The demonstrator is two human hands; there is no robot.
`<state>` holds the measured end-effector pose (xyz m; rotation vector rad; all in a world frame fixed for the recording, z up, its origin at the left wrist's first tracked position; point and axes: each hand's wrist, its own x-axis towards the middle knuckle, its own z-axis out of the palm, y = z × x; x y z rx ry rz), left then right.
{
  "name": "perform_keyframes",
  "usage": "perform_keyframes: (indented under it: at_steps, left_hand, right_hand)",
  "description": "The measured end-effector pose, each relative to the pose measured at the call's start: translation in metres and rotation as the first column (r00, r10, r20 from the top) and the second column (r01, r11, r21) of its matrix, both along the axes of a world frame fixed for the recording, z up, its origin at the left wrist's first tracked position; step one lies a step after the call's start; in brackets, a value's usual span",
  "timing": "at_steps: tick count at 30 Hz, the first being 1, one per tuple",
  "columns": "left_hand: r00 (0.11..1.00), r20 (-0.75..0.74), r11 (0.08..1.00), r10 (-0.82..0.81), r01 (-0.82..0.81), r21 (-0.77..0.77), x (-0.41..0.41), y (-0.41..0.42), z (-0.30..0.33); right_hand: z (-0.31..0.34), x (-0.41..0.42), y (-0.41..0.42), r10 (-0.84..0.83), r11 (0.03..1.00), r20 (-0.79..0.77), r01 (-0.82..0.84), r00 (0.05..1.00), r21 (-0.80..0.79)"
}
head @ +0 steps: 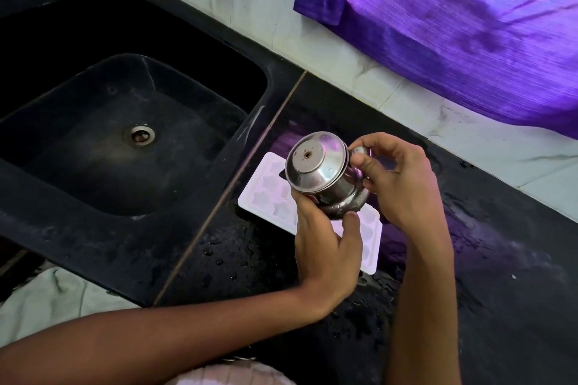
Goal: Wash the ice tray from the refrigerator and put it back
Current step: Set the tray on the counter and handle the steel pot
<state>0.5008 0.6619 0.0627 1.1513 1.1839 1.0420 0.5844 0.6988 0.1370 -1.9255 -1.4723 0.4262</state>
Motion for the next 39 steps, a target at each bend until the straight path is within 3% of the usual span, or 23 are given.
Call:
perform_keyframes:
  at_steps: [8,21,29,39]
  left_hand:
    - [0.998,0.047,0.995,0.049,-0.053,0.086,0.001,0.014,0.000]
    - [0.975,0.206,0.994,0.084,-0.098,0.056,0.011,0.082,0.005]
    - [0.988,0.156,0.996,0.011,-0.023,0.082,0.022,0.156,-0.020]
    - [0.997,0.017,0.995,-0.081,0.080,0.056,0.037,0.220,-0.052]
  right_hand:
    - [-0.013,0.010,0.006,0.004,0.998,-0.231,0.012,0.973,0.069]
    - [-0.041,0.031,0.045,-0.022,0.979,-0.590,0.137,0.807,0.151]
    - [-0.069,0.053,0.102,-0.072,0.968,-0.719,0.221,0.691,0.116]
    - [-0.098,0.075,0.145,-0.113,0.964,-0.732,0.252,0.672,0.083]
